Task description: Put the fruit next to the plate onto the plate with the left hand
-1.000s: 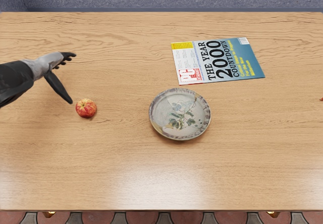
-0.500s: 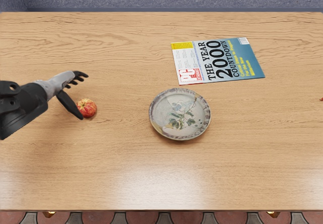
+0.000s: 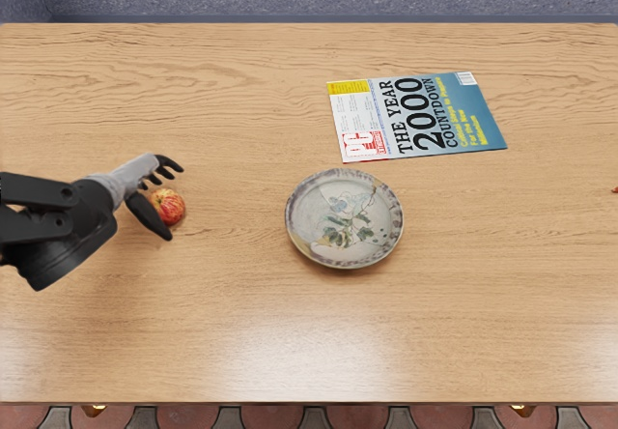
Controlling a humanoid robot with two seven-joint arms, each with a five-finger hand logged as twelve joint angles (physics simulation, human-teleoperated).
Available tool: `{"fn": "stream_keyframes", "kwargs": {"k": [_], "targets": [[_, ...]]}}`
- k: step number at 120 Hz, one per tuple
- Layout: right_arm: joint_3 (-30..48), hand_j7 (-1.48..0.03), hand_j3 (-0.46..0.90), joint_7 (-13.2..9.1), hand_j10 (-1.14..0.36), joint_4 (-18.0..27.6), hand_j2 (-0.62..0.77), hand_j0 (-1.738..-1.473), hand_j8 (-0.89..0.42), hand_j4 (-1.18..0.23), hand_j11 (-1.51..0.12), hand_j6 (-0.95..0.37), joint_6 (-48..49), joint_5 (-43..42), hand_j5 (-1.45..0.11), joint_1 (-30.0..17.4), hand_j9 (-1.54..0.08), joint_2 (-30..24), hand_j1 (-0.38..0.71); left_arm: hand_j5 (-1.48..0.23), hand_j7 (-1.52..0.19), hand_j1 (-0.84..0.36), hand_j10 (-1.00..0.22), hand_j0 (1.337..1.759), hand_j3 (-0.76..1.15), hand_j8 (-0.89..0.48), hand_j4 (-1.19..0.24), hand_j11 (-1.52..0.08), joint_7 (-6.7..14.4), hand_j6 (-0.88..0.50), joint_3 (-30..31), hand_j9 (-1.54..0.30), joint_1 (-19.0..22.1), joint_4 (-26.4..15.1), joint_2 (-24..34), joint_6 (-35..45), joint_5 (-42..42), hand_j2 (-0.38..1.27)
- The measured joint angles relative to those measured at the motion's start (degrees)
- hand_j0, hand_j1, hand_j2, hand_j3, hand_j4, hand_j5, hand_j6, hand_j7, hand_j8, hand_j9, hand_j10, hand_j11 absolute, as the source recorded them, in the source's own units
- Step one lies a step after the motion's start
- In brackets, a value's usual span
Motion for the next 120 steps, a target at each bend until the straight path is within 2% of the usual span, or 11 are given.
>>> {"fn": "stream_keyframes", "kwargs": {"k": [30,68,77,93,120], "targets": [[0.0,0.0,0.0,0.0,0.0,0.02,0.0,-1.658,0.0,0.0,0.0,0.0,0.0,0.0,0.0,0.0,0.0,0.0,-0.35,-0.54,-0.54,-0.15,-0.41,1.658,0.0,-0.41,-0.41,-0.54,1.12,-0.41,1.07,-0.54,-0.46,-0.12,-0.51,0.07,-0.09,0.08],[0.0,0.0,0.0,0.0,0.0,0.02,0.0,-1.658,0.0,0.0,0.0,0.0,0.0,0.0,0.0,0.0,0.0,0.0,-0.35,-0.63,-0.63,-0.23,-0.48,1.658,0.0,-0.48,-0.48,-0.63,1.9,-0.48,1.71,-0.63,-1.52,-0.1,-1.86,0.08,-0.29,0.11],[0.0,0.0,0.0,0.0,0.0,0.03,0.0,-1.658,0.0,0.0,0.0,0.0,0.0,0.0,0.0,0.0,0.0,0.0,-0.35,-0.66,-0.66,-0.24,-0.51,1.658,0.0,-0.46,-0.51,-0.66,2.18,-0.51,2.06,-0.66,-1.87,-0.11,-2.38,0.08,-0.45,0.13],[0.0,0.0,0.0,0.0,0.0,0.03,0.0,-1.658,0.0,0.0,0.0,0.0,0.0,0.0,0.0,0.0,0.0,0.0,-0.35,-0.72,-0.74,-0.23,-0.55,1.654,0.0,-0.42,-0.56,-0.75,2.51,-0.46,2.5,-0.75,-1.94,-0.11,-2.39,0.02,-0.16,0.06],[0.0,0.0,0.0,0.0,0.0,0.02,0.0,-1.658,0.0,0.0,0.0,0.0,0.0,0.0,0.0,0.0,0.0,0.0,-0.35,-0.82,-0.82,-0.28,-0.61,1.654,0.0,-0.38,-0.61,-0.82,3.13,-0.41,3.05,-0.82,-3.34,-0.14,-2.38,0.01,-0.64,0.21]]}}
